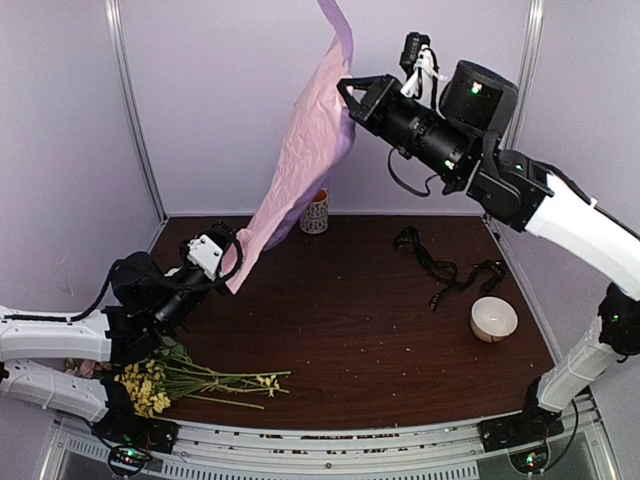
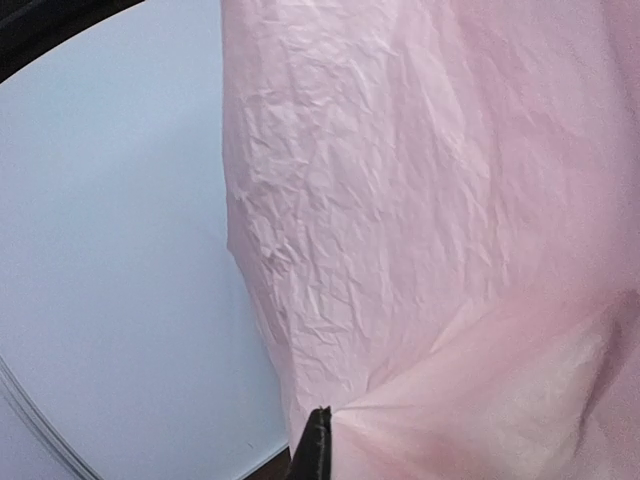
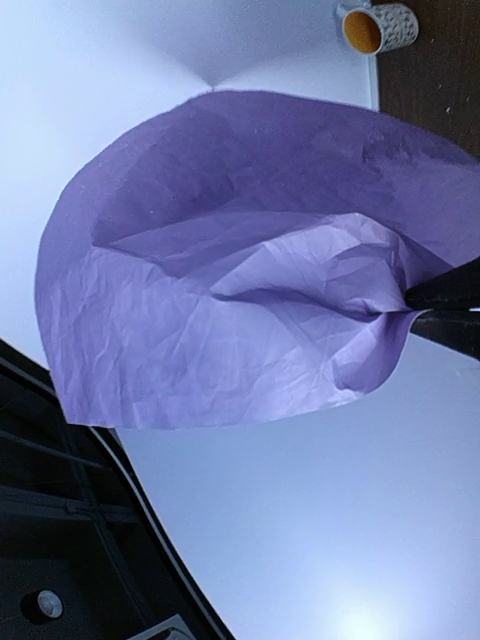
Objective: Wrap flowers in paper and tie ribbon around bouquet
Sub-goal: Unfold the flattened wrapping paper at the center of the board.
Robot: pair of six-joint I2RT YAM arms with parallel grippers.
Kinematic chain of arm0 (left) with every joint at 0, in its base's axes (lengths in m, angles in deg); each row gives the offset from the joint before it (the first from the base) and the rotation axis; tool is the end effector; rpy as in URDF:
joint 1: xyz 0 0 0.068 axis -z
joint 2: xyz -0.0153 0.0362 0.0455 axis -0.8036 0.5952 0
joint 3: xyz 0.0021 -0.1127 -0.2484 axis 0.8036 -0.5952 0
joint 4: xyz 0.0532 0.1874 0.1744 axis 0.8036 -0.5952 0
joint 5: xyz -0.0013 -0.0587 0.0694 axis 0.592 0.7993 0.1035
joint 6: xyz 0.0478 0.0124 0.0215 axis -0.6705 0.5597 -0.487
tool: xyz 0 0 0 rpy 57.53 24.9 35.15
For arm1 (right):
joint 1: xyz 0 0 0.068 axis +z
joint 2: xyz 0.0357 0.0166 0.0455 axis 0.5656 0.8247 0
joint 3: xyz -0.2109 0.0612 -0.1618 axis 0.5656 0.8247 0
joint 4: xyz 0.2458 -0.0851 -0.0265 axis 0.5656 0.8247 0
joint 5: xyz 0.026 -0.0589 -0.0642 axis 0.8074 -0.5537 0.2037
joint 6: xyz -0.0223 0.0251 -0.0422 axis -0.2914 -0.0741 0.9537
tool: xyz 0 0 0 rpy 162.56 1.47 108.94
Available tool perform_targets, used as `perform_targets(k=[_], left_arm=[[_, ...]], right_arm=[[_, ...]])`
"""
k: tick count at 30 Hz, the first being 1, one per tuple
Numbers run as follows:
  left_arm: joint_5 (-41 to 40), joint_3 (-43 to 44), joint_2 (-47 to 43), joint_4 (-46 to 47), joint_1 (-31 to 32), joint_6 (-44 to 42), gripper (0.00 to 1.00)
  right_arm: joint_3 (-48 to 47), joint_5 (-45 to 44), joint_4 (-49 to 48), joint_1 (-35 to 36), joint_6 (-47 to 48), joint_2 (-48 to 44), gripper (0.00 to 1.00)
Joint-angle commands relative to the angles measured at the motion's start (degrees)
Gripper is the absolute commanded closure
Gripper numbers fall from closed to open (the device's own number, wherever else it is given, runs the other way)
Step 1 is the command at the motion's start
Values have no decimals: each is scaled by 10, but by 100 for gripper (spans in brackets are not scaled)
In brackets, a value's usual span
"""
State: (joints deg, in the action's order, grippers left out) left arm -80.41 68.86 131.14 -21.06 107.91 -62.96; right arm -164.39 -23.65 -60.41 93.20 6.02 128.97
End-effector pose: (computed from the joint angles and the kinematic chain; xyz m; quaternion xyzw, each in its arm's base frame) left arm 0.1468 -0.1848 0.2875 0.3021 0.5532 -0.0760 0.7726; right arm 0.1866 0.2951 0.5341 -0.0651 0.5893 0.5321 0.6044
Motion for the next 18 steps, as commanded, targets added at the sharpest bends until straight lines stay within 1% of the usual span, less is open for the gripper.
perform_targets(k=[1,3,4,7,10,14,18], left_arm=[[-23,-5,-39,-36,-1,-9,100],[-14,-17,-61,-66,-1,1,100],[-4,-20,-72,-88,-1,4,100],[36,-10,-87,-189,1,4,100],[47,11,-65,-260,6,12,100],[70,52,-29,-350,14,11,100],[92,71,-10,-429,33,2,100]], right_arm=[[149,-60,-22,-11,-5,-121,100],[225,-82,-7,-13,-16,-165,100],[248,-90,1,-13,-26,-186,100],[342,-126,42,-17,-58,-244,100],[425,-149,79,-20,-110,-288,100],[527,-171,128,-19,-178,-323,100],[619,-182,144,-20,-235,-363,100]])
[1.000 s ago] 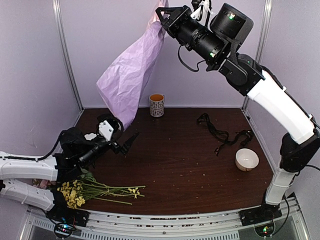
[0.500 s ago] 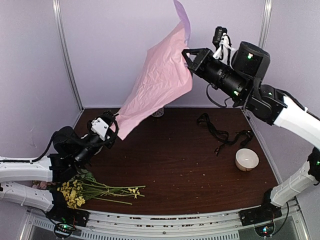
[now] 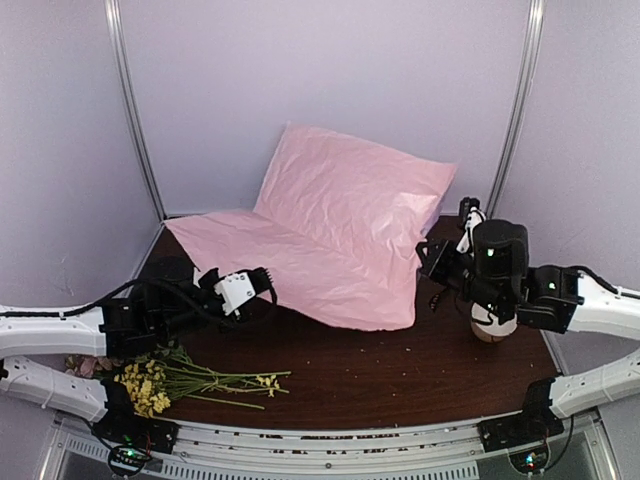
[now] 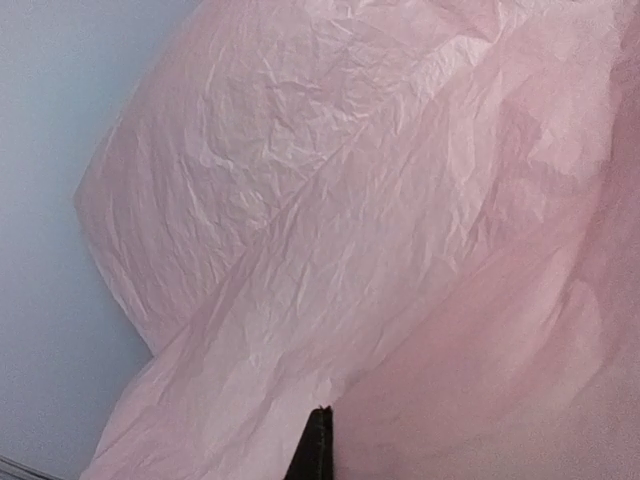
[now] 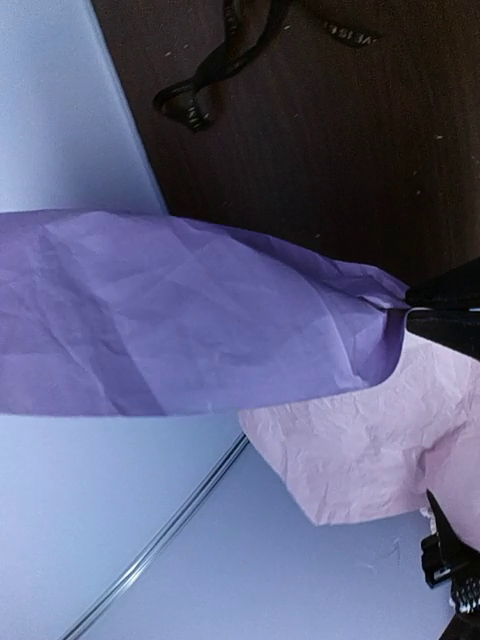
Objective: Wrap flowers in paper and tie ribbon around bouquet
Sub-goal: Unfold the flattened wrapping paper at the center of the board.
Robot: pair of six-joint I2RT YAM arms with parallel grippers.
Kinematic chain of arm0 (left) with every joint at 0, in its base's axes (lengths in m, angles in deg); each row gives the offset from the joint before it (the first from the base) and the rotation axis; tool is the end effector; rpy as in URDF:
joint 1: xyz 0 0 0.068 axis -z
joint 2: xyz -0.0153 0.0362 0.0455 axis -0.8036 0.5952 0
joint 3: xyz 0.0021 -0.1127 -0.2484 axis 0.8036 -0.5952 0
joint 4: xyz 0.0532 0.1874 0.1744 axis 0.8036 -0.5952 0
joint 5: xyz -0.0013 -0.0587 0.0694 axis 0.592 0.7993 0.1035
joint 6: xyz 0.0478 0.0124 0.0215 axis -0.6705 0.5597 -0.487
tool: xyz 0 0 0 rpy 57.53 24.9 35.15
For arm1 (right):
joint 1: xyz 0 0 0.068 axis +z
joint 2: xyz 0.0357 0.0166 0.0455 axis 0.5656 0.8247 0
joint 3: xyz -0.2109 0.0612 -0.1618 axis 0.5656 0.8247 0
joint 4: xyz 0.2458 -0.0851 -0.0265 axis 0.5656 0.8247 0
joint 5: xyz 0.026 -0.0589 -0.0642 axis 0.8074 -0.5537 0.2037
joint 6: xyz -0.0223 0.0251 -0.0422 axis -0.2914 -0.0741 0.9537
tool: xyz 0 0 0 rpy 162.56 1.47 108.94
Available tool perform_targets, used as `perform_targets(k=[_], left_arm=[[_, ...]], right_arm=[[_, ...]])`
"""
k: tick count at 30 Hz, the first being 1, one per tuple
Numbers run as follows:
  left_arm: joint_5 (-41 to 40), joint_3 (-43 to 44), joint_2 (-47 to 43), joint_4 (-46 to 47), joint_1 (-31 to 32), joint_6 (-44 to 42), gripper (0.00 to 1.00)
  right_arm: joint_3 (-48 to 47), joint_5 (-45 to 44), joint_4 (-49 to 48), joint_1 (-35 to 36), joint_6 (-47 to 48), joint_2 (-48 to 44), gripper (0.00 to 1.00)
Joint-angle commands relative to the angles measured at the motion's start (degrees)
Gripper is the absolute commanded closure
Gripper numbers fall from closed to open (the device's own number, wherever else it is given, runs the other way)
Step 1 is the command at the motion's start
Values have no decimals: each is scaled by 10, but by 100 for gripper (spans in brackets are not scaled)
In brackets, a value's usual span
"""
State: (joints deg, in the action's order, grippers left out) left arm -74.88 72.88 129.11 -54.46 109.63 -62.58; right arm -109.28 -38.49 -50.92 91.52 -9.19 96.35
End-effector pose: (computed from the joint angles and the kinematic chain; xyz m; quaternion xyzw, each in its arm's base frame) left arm 0.1380 -0.1902 0.2574 0.4649 0.6382 -0.0580 0.6109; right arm 0.1408 0.1895 0.3426 0.0662 0.7797 0.3641 0.5051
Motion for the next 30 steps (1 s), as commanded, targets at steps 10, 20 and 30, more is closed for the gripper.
perform_targets(k=[10,20,30], left_arm=[[40,31,93,-148,29,-28,100],[34,48,186,-189,56,-62,100],[-3,58,190,-225,56,-120,100]], right_arm=[[192,-4,127,-3,-169,-51,100],[211,-28,232,-11,-164,-106,51],[86,-29,199,-101,81,-105,27]])
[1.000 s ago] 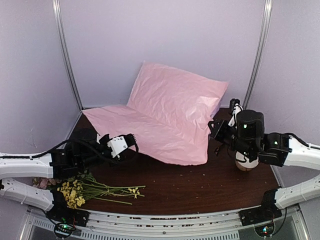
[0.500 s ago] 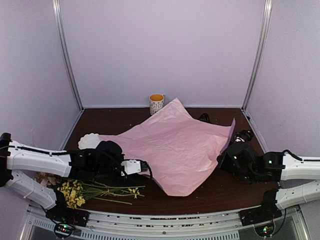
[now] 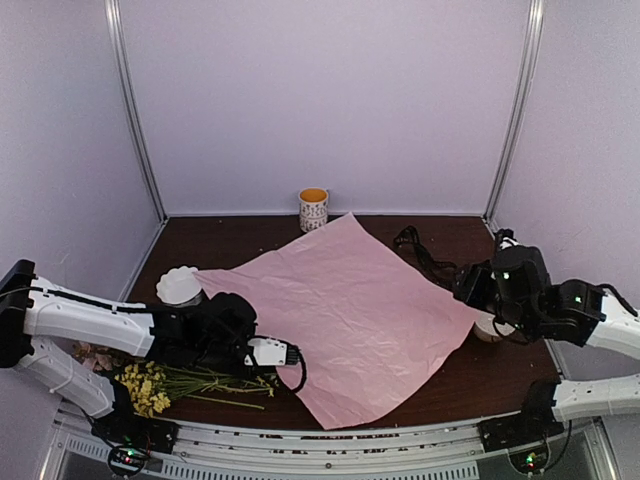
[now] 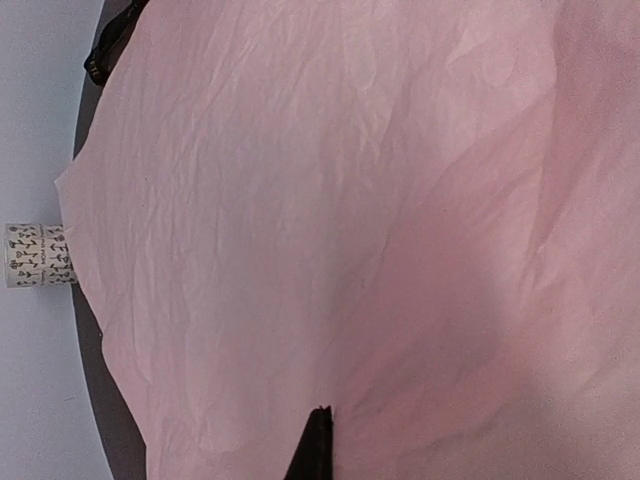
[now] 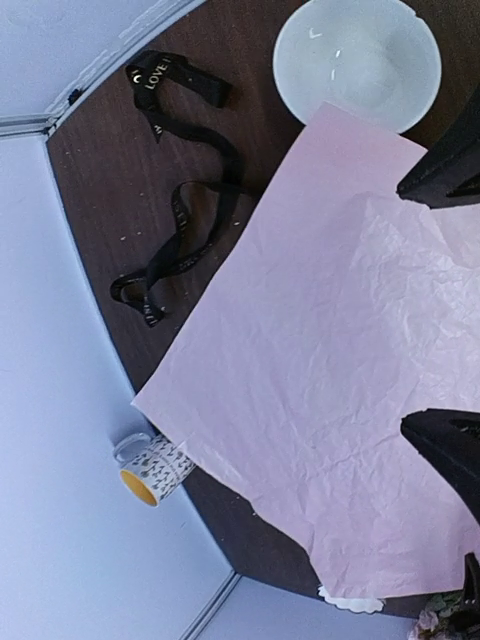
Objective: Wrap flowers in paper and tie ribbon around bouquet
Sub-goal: Unfold the flattened wrapping paper at the center of the board, then adjust the flattened wrapping paper at the center of the board.
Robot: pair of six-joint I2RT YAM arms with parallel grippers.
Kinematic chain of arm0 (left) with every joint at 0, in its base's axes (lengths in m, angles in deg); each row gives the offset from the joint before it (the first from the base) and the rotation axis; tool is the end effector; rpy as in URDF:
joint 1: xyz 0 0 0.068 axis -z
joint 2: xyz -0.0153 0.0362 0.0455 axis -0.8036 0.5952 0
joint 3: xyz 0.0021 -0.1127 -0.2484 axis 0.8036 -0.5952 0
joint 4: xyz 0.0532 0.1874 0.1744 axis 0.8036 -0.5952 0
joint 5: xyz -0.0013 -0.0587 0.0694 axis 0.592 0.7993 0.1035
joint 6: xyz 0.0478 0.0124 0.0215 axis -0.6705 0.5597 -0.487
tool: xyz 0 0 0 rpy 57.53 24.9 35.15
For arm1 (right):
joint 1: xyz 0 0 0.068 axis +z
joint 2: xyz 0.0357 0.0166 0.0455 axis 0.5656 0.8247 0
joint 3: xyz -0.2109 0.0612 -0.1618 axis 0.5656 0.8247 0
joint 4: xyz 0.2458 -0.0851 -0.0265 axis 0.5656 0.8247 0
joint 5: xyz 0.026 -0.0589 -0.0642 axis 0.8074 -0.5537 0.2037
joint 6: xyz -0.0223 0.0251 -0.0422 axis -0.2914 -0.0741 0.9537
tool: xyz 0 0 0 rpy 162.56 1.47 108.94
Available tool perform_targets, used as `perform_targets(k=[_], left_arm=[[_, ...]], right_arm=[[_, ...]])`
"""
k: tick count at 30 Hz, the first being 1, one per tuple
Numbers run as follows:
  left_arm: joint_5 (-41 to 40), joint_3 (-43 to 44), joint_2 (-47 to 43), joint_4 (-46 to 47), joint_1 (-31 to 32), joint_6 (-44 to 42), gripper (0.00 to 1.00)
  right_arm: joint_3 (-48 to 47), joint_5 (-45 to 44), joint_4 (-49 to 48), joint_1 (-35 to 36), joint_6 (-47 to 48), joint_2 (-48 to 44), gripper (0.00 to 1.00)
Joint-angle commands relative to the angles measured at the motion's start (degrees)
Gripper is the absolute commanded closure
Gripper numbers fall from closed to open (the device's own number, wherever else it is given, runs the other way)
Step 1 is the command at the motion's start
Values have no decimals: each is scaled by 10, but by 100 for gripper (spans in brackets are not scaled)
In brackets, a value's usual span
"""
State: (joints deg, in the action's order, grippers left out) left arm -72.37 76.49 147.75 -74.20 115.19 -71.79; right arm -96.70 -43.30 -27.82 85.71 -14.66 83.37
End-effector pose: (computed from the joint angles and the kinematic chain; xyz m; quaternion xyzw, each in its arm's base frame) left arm 0.1283 -0.2233 0.1719 0.6807 0.6396 0.0171 0.3567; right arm 0.1197 0.1207 0.2708 0.1247 0.8631 0.1938 0.4493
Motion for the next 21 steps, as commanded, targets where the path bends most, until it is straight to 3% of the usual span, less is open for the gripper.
perform_targets(k=[1,2,4,6,7,10,17,21], left_arm=[[-38,28,7,-39,1,-23,100],[-43,34,8,-60,1,-10,85],[-36,64,3,-108,1,33,38],[1,107,-12,-186,1,73,7],[16,128,-21,-222,1,93,3],[49,169,-60,-300,1,124,2],[114,222,-126,-358,-2,159,2],[157,280,-83,-378,-74,245,2]], right_arm=[[-63,54,-25,-64,156,60,25],[-102,100,-13,-93,174,91,21],[-158,148,29,-124,198,155,17],[-198,171,65,-148,224,210,16],[-210,171,75,-156,242,232,15],[-242,141,128,-183,284,294,13],[-294,196,197,-288,363,400,7],[-318,258,214,-338,399,465,5]])
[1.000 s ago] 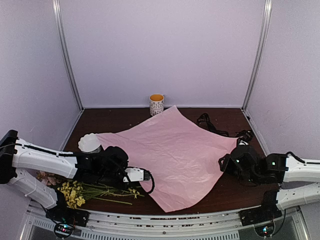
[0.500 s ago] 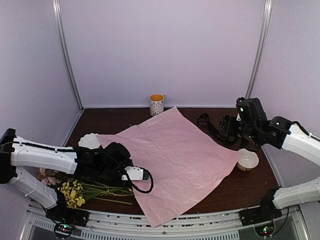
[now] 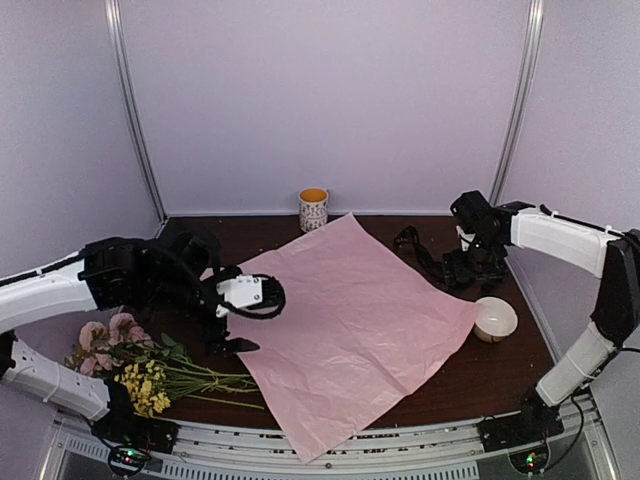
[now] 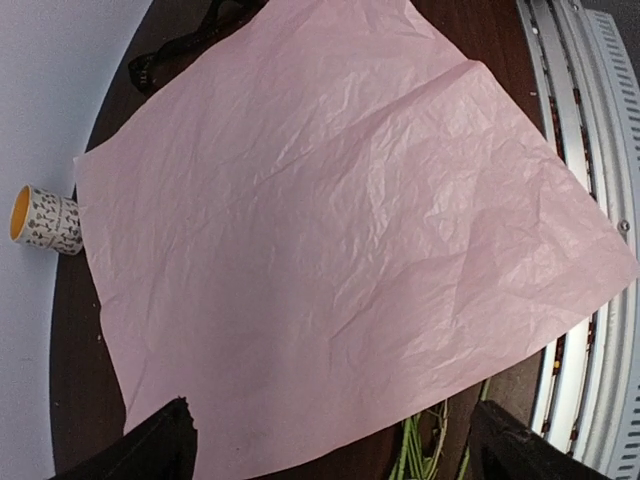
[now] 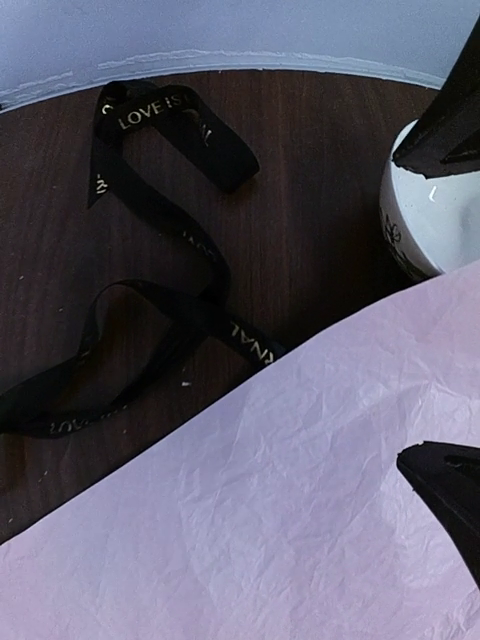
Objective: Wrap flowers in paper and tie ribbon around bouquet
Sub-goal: Adjust the flattened wrapping paper at the center of the board.
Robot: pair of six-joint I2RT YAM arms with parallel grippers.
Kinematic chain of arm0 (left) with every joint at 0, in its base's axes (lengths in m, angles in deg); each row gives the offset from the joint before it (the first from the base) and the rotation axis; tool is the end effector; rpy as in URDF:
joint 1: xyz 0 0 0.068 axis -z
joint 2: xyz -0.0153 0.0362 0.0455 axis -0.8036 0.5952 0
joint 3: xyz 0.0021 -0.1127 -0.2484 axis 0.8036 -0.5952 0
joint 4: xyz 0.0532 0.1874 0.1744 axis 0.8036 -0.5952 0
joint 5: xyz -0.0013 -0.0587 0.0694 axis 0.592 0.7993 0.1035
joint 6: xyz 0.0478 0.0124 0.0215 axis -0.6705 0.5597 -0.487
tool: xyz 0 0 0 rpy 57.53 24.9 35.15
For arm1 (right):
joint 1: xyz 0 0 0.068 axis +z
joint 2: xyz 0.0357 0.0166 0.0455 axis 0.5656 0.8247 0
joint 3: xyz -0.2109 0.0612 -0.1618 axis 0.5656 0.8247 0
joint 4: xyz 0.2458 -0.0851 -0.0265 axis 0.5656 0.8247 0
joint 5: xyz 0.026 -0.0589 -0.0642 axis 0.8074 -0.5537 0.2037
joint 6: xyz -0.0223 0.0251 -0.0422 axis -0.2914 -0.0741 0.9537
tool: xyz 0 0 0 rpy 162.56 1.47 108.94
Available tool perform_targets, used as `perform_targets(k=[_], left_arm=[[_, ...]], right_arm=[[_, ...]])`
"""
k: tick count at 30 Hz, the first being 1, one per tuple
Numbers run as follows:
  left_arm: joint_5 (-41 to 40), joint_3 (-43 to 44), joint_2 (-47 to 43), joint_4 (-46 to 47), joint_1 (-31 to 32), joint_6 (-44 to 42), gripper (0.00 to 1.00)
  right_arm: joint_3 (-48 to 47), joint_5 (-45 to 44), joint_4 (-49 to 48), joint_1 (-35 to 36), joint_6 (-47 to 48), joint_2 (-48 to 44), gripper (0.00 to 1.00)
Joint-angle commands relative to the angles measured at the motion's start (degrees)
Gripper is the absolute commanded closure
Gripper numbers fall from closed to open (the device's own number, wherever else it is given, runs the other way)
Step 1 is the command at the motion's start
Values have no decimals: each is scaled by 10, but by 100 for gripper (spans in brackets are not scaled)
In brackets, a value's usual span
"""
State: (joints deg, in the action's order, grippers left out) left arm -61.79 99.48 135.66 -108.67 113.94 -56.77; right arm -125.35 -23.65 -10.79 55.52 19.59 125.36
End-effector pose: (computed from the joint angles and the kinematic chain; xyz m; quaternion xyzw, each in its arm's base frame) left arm 0.1151 -0.2019 0.3042 0.6093 0.7110 -0.1096 0.3335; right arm 0.2836 0.1024 0.2500 -0.0069 0.9767 -0.0200 0.2136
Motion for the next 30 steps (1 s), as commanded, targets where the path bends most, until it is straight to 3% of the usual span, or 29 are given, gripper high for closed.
perform_targets(k=[1,4,6,14,17,23,30], left_arm=[[43,58,56,-30,-97,132,3],[-1,61,123,-18,-205,230,10],[-17,60,166,-12,-242,271,16],[-77,8,257,101,-253,316,19],[-96,9,297,112,-255,315,19],[-112,10,334,131,-260,315,19],[-146,36,305,129,-269,294,18]], right_arm=[[-36,69,46,-44,66,62,4],[-49,109,56,-61,94,109,2],[-60,122,67,-62,109,142,6],[-62,191,63,-63,143,197,29],[-69,209,65,-62,148,207,48],[-71,193,49,-62,136,189,98],[-36,127,-8,-67,70,119,100]])
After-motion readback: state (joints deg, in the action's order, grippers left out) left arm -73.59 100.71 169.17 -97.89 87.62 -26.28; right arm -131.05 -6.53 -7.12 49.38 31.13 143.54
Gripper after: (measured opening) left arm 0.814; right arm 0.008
